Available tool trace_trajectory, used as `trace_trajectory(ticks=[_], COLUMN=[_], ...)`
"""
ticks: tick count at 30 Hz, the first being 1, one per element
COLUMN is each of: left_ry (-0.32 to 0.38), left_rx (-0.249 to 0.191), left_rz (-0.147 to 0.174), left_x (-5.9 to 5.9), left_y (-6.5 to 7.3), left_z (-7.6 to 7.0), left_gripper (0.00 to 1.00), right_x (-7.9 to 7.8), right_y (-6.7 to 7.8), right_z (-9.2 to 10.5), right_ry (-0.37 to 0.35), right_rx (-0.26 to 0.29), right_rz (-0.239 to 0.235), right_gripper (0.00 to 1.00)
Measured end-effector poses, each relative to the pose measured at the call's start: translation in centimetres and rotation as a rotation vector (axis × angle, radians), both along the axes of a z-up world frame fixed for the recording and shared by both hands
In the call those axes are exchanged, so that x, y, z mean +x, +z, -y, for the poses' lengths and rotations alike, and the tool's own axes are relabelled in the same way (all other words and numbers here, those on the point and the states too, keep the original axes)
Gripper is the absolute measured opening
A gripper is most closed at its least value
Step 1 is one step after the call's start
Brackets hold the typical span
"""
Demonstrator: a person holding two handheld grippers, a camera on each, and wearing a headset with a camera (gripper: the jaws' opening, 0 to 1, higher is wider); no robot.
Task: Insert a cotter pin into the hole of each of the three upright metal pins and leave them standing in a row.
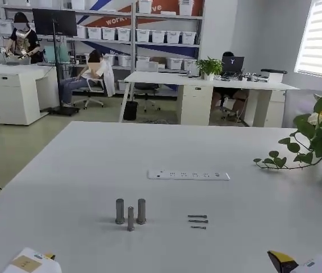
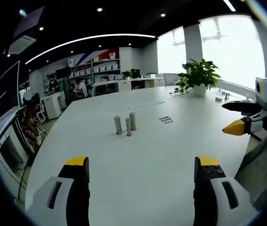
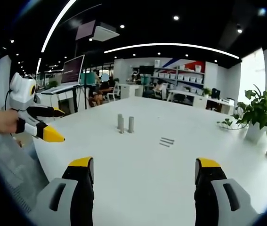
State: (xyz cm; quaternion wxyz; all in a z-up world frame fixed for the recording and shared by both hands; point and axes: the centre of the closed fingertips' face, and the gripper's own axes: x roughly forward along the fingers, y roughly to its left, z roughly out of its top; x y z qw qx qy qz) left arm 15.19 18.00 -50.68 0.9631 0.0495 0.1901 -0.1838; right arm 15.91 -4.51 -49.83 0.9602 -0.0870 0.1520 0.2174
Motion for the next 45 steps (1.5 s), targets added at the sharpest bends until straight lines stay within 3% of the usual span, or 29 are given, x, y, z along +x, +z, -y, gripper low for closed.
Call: trace_trajectory(ticks=[8, 11, 14, 17, 20, 25, 30, 36, 45], left_ry=[-0.016, -0.031, -0.047, -0.067, -0.092, -0.123, -0.147, -0.162, -0.159], left_rx=[-0.022, 0.022, 0.018, 0.008, 0.031, 0.053, 0.059, 0.061, 0.036], left_rz=[-0.015, -0.009, -0.007, -0.034, -0.036, -0.024, -0.034, -0.028, -0.063], left_x=[0.0, 0.1, 0.1, 0.1, 0.7, 2.7, 4.9, 7.6, 12.0], left_y=[-0.1, 0.1, 0.2, 0.1, 0.3, 0.6, 0.3, -0.1, -1.8], left_z=[0.4, 0.6, 1.0, 1.4, 1.8, 2.1, 2.2, 2.4, 2.5], left_gripper=[0.88, 0.82, 0.82, 0.81, 0.79, 0.76, 0.70, 0.64, 0.54], right_x=[0.1, 0.1, 0.3, 0.5, 0.9, 1.8, 2.5, 3.2, 4.2], right_y=[0.3, 0.5, 0.9, 0.8, 1.2, 2.0, 2.3, 1.9, 0.7], right_z=[-0.1, -0.2, -0.3, -0.2, -0.4, -0.5, -0.4, -0.5, -1.2], right_ry=[0.011, 0.017, 0.022, 0.025, 0.032, 0.035, 0.033, 0.045, 0.073], right_rx=[-0.009, -0.005, 0.004, -0.027, -0.025, 0.002, 0.017, 0.033, 0.051], right_rz=[-0.001, -0.006, -0.009, -0.028, -0.023, -0.025, -0.034, -0.064, -0.097], right_gripper=[0.85, 0.84, 0.83, 0.82, 0.81, 0.81, 0.78, 0.75, 0.74])
